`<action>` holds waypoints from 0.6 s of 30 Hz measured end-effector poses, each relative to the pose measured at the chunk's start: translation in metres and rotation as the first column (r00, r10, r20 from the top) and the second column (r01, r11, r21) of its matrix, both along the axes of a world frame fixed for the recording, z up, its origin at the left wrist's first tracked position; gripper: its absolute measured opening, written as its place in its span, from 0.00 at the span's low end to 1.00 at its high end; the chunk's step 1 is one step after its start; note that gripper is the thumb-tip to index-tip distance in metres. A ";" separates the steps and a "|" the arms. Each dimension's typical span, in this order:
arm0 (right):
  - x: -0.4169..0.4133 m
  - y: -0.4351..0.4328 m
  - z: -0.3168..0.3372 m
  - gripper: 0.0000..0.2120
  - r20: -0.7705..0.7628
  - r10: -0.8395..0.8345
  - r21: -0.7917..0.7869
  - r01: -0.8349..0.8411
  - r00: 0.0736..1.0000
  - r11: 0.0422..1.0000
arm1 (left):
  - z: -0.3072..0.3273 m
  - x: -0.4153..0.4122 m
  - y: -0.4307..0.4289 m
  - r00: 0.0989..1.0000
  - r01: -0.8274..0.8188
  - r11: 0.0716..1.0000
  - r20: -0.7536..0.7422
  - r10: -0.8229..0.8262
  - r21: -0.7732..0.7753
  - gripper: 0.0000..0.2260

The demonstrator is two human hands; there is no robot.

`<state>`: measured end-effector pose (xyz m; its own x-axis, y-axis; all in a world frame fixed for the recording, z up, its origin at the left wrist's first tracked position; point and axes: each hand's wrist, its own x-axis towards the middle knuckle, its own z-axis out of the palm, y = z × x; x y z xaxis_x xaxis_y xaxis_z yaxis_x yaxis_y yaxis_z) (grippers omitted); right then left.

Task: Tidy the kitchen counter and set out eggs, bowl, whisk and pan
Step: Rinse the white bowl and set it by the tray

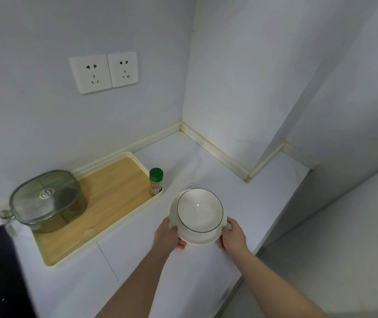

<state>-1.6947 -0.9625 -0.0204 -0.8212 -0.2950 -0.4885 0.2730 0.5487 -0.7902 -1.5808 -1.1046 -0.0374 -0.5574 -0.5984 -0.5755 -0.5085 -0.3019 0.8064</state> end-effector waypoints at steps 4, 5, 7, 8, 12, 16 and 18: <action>-0.051 -0.034 -0.006 0.15 -0.032 -0.025 -0.007 0.024 0.999 1.000 | 0.003 -0.045 -0.020 0.994 -0.105 0.994 -0.010 0.106 0.024 0.17; -0.064 -0.043 -0.007 0.15 -0.048 -0.012 0.001 0.012 0.999 1.000 | 0.002 -0.056 -0.026 0.992 -0.124 0.992 -0.014 0.124 0.023 0.17; -0.086 -0.061 -0.010 0.16 -0.074 0.019 0.014 -0.018 0.997 1.000 | -0.001 -0.077 -0.038 0.984 -0.173 0.984 -0.029 0.175 0.043 0.18; -0.097 -0.070 -0.010 0.16 -0.081 0.033 0.014 -0.032 0.996 0.999 | -0.002 -0.086 -0.044 0.979 -0.195 0.979 -0.043 0.197 0.056 0.18; -0.130 -0.100 -0.014 0.15 -0.113 0.059 0.004 -0.059 0.992 0.998 | -0.007 -0.115 -0.063 0.965 -0.248 0.967 -0.071 0.251 0.057 0.19; -0.156 -0.126 -0.021 0.16 -0.137 0.094 -0.004 -0.095 0.986 0.995 | -0.012 -0.137 -0.081 0.951 -0.299 0.954 -0.076 0.300 0.025 0.19; -0.165 -0.137 -0.025 0.16 -0.139 0.090 -0.027 -0.095 0.986 0.995 | -0.012 -0.146 -0.088 0.940 -0.332 0.943 -0.076 0.331 0.003 0.19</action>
<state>-1.8600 -1.0995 -0.0457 -0.8483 -0.3872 -0.3612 0.1093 0.5394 -0.8349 -1.7265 -1.1923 -0.0498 -0.3674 -0.7620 -0.5333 -0.3195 -0.4351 0.8418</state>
